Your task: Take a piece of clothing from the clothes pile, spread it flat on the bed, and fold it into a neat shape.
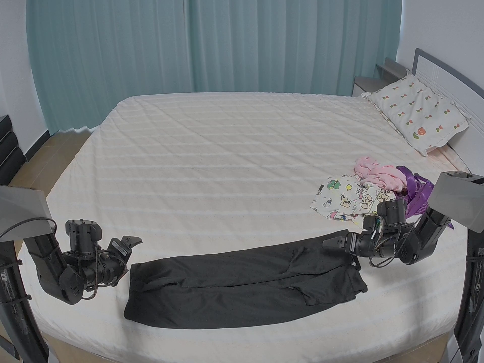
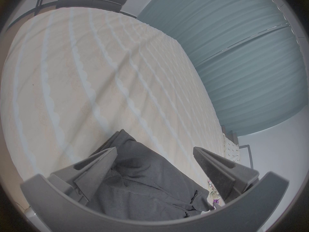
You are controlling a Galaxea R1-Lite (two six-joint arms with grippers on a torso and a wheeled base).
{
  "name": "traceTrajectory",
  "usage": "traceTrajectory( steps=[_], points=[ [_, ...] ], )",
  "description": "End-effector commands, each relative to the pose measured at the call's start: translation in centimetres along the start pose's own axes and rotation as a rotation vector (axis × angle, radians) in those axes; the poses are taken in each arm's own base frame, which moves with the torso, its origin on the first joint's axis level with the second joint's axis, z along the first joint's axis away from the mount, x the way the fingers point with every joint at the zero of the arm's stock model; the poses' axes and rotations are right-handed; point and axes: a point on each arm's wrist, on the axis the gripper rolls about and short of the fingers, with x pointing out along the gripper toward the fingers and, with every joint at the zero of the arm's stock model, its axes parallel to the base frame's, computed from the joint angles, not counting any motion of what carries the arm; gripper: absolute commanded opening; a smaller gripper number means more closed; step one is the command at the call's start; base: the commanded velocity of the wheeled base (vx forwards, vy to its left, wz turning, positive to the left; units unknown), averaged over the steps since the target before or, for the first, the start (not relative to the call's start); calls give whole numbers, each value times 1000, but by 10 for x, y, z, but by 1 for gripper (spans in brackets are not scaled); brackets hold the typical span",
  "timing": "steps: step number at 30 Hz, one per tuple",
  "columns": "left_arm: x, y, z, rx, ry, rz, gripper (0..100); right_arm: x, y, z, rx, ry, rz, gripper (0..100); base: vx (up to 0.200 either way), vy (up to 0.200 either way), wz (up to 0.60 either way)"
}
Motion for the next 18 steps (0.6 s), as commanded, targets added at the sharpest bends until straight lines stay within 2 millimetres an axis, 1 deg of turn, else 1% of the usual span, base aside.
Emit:
traceTrajectory(
  steps=[1,3,9,10,18],
  points=[
    [10,9,-6,-4,24,32,100,12,-6,-10,15,51,-15,100,0,0,0],
    [10,9,-7,-4,26,36,100,15,-9,-13,18,59,-21,100,0,0,0],
    [9,10,-7,-4,28,39,100,17,-10,-10,18,56,-19,100,0,0,0],
    [9,10,-7,-4,28,39,100,18,-9,-10,18,57,-18,0,0,0,0],
    [9,11,-8,-5,31,44,100,14,-8,-8,27,64,-24,0,0,0,0]
  ],
)
